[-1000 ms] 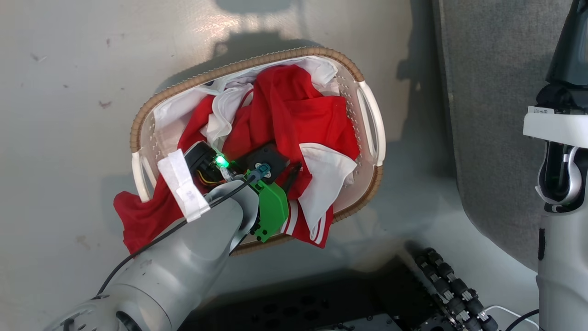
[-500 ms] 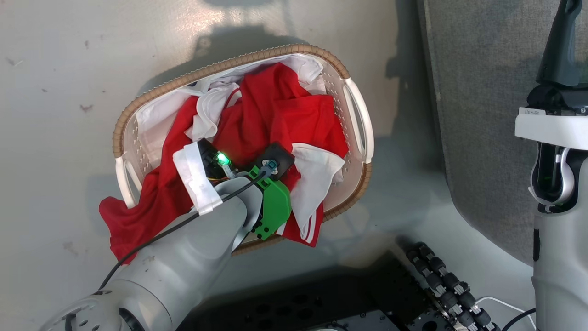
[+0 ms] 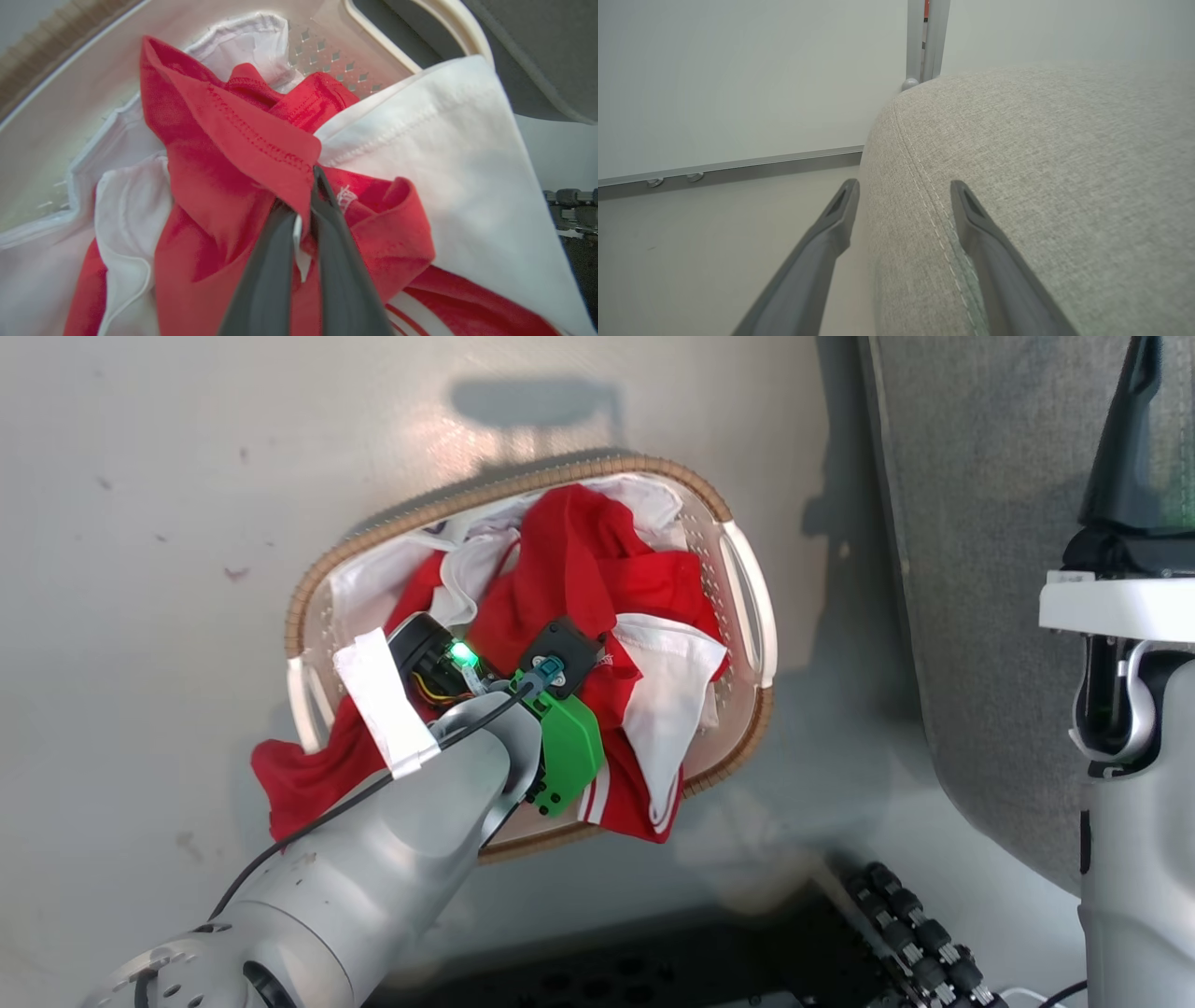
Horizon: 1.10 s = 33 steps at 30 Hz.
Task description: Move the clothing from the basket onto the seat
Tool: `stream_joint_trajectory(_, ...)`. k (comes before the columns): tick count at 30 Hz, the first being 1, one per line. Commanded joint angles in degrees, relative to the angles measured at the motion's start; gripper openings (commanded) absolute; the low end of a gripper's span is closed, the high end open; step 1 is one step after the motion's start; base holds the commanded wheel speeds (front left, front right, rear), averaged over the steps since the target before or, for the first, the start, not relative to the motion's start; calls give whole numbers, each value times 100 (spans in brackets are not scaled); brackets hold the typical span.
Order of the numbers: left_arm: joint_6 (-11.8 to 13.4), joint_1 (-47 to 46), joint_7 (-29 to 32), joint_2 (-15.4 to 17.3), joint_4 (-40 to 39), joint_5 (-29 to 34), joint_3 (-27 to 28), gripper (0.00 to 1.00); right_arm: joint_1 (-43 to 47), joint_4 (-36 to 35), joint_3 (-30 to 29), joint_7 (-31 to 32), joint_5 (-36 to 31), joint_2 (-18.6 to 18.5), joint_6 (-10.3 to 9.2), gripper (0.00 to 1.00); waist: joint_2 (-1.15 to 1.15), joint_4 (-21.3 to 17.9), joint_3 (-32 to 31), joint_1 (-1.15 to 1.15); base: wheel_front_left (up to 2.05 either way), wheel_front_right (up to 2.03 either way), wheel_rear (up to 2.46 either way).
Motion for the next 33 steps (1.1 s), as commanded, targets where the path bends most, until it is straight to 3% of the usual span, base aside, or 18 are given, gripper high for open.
stream_joint_trajectory(1, -18, -8, -53, 31, -36, -12, -13, 0, 88, 56, -10, -2, -64, -18, -6, 100, 26, 162, -296, 0, 0, 0, 0)
stream_joint_trajectory(11, -111, 175, -303, 30, -469, 171, -58, 0, 472, 294, -7, -2, -270, -20, -6, 100, 26, 462, -1389, 0, 0, 0, 0)
stream_joint_trajectory(18, -46, 255, -351, 77, -774, 548, 11, 0, 920, 434, -53, -2, -436, -19, -6, 100, 26, 701, -2280, 0, 0, 0, 0)
stream_joint_trajectory(24, 19, 263, -347, 375, -1461, 973, 214, 0, 1379, 519, 24, -1, -506, -20, -6, 100, 26, 816, -3060, 0, 0, 0, 0)
stream_joint_trajectory(33, -64, -135, -348, 1094, -2142, 1437, 255, 0, 1934, 637, 214, -2, -437, -19, -6, 100, 26, 826, -4082, 0, 0, 0, 0)
